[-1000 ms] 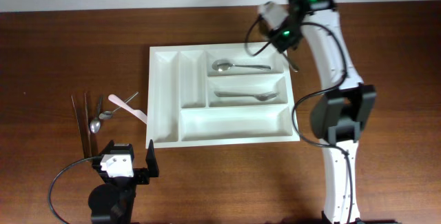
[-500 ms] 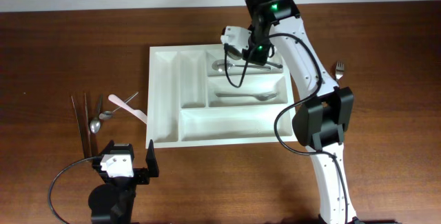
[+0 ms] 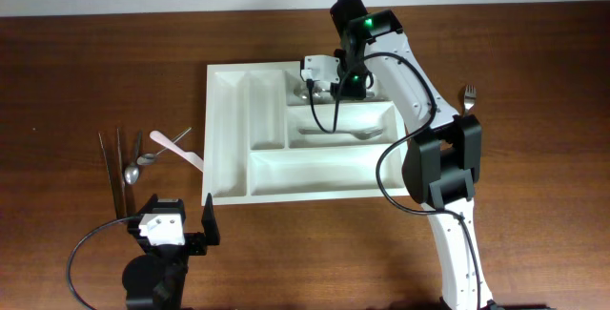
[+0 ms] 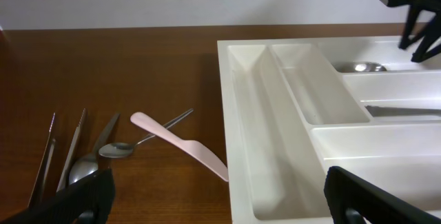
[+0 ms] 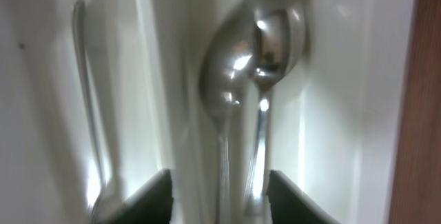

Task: Pack container
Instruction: 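Carry the spoon to the upper compartment and release it beside the first, then return the right gripper to the right and grasp the silver fork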

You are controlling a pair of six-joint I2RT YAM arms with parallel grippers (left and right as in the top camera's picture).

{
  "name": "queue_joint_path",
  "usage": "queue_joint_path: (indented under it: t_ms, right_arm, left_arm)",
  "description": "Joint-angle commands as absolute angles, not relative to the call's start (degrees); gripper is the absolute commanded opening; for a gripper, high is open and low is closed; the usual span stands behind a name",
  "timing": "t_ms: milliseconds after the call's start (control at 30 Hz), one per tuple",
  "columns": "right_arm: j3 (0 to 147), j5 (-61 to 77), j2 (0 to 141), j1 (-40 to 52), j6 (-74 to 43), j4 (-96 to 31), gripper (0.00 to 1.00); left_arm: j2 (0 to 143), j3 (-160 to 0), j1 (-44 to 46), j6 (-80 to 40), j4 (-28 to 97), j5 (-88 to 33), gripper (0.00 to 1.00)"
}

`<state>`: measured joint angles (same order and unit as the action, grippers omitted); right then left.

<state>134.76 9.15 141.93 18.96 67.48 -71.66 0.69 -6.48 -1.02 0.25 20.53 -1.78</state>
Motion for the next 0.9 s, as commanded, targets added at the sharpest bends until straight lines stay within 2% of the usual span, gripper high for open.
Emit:
queue_joint_path:
  t_ms: [0, 133, 267, 433, 600, 633, 867]
  right_arm:
    - [134.4, 10.3, 140.0, 19.5, 63.6, -70.4, 0.52]
    - [134.6, 9.8, 140.0, 19.5, 58.2, -68.7, 0.68]
    - [136.6, 6.6, 140.0, 19.4, 49.1, -68.1, 0.72]
    - [141.6, -2.1, 139.9, 17.6, 28.0, -69.6, 0.72]
    - [147.0, -4.6, 139.9, 12.3, 14.0, -78.5, 0.72]
    - [147.9, -4.5, 139.9, 9.3, 8.2, -81.1, 0.71]
    - [148.1, 4.3, 139.9, -1.6, -3.5, -86.7, 0.68]
  left_arm:
    - [0.3, -6.2, -1.3, 1.1, 20.6, -2.6, 0.99]
    - [0.3, -6.2, -1.3, 1.1, 20.6, -2.6, 0.99]
    - [0.3, -6.2, -1.3, 1.1, 20.6, -2.6, 0.99]
    - [0.3, -6.2, -1.3, 1.1, 20.6, -2.6, 0.99]
    - [0.3, -6.2, -1.3, 1.1, 20.6, -2.6, 0.99]
    - [0.3, -6.2, -1.3, 1.1, 20.6, -2.6, 0.99]
    - [0.3, -6.2, -1.3, 1.1, 20.6, -2.6, 0.99]
